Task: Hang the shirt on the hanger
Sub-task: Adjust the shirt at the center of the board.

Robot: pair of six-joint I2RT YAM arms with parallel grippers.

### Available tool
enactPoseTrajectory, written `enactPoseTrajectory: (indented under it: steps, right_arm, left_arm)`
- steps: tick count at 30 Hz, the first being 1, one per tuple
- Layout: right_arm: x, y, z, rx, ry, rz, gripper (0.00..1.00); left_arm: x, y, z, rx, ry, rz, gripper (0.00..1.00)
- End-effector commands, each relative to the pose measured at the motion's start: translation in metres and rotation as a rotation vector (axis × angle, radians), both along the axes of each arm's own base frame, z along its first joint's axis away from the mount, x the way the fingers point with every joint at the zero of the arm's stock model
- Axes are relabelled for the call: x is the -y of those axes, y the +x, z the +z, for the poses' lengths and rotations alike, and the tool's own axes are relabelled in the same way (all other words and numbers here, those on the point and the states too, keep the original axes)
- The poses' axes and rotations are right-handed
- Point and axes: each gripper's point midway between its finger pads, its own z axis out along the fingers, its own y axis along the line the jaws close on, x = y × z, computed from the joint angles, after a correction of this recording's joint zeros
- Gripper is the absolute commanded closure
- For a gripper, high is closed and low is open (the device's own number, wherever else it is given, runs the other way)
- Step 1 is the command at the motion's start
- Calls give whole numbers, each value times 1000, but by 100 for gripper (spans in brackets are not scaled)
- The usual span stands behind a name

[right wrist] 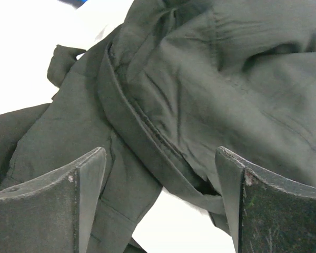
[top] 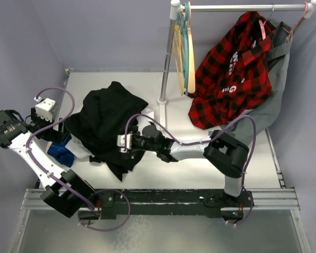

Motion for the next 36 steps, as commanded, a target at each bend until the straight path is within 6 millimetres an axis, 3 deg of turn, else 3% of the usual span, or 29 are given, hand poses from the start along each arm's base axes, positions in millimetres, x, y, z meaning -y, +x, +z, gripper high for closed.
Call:
enactPoseTrajectory:
  steps: [1, 6, 10, 14, 19, 23, 26, 32, 36]
  right_arm:
    - [-18, 7, 17, 14, 24, 59, 18]
    - [-23, 25, 12, -3, 10, 40, 41]
    - [-20, 34, 1, -33, -26, 38, 50]
    - [-15, 37, -1, -58, -44, 51, 46]
    - [-3, 42, -21, -71, -161, 53, 34]
    - [1, 52, -30, -58, -196, 36, 35]
    - [-2, 59, -32, -67, -205, 37, 49]
    - [-7, 66, -26, -82, -228, 50, 100]
    - [3, 66, -5, -69, -202, 27, 100]
  left_arm:
    - [7, 2, 13, 67, -12, -70, 8]
    - [14, 2, 12, 69, -53, -88, 7]
    - [13, 1, 12, 70, -44, -84, 7]
    - [14, -1, 7, 64, -35, -94, 5]
    - [39, -22, -6, 36, -13, -258, 3]
    - [42, -34, -24, 26, 79, -363, 2]
    - [25, -24, -34, 39, 155, -342, 3]
    - [6, -5, -40, 152, 343, -421, 7]
    - [5, 8, -31, 245, 391, -490, 8]
